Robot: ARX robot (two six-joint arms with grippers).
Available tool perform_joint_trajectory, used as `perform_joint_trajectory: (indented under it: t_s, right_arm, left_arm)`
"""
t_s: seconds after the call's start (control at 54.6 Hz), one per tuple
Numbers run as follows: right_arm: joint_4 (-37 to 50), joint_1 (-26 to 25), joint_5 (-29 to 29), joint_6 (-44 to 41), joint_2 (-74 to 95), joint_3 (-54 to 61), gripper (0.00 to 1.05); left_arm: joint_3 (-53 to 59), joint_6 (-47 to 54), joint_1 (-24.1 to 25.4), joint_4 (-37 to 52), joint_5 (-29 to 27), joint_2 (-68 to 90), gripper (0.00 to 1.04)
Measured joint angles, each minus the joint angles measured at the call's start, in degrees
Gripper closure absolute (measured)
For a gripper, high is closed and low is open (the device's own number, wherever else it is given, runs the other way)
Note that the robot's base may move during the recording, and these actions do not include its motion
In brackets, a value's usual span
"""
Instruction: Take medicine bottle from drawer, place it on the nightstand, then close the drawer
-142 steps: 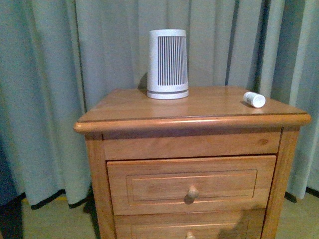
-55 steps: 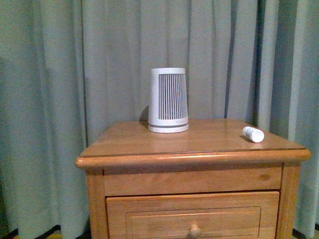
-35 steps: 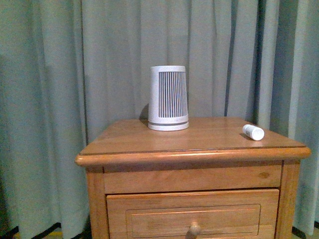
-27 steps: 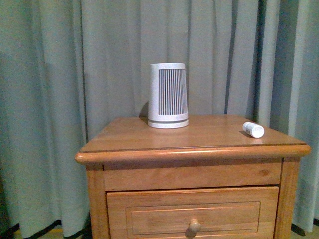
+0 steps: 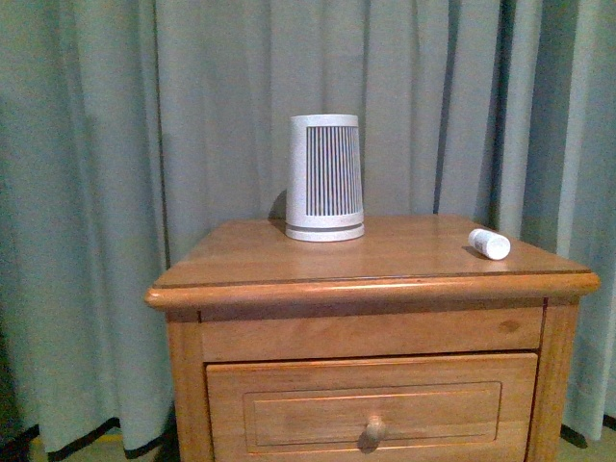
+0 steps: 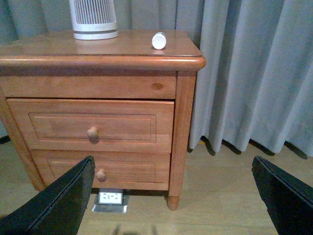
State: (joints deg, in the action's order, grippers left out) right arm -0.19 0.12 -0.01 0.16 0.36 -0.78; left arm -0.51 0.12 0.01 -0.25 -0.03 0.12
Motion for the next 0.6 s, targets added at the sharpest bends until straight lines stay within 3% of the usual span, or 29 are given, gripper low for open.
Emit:
perform_joint_trajectory:
  t_s: [0.604]
  right_arm:
    - [0.00,0.02,0.00,0.00,0.00,0.00,0.07]
  left_arm:
    - [0.00,0.00,0.00,0.00,0.00,0.00,0.07]
